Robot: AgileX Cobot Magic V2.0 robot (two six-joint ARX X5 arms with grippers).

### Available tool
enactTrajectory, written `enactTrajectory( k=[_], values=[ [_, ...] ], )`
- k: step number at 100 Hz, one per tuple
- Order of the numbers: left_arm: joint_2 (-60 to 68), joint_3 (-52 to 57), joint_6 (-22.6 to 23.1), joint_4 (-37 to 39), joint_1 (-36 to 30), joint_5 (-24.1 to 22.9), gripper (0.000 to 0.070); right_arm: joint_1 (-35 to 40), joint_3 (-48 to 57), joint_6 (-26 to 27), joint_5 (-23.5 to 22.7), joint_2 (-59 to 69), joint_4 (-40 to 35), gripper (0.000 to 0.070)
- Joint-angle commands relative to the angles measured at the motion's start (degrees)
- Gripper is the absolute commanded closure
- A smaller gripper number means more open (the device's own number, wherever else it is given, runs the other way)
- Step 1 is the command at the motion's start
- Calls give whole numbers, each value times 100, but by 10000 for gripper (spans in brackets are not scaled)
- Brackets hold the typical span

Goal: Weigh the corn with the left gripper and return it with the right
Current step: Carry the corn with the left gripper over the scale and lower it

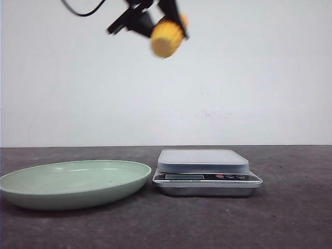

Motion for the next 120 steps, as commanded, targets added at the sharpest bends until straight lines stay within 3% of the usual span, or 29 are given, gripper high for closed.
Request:
enactTrajectory(
  k=[1, 25, 56, 100, 120],
  values=[
    [111, 116, 33, 164, -118, 20, 689, 20, 83, -20, -13, 11, 28, 96],
    [518, 116, -264, 243, -310, 28, 688, 20, 83, 20, -94, 11, -15, 96],
    [1130, 116, -282, -188, -374, 24, 688, 20, 83, 20, -155, 11, -249, 96],
    [1517, 116, -734, -81, -367, -79, 688, 20, 85, 48, -214, 11, -304, 96],
    [1878, 116, -1165, -275, -330, 7, 666, 20, 85, 101, -214, 11, -310, 96]
  ],
)
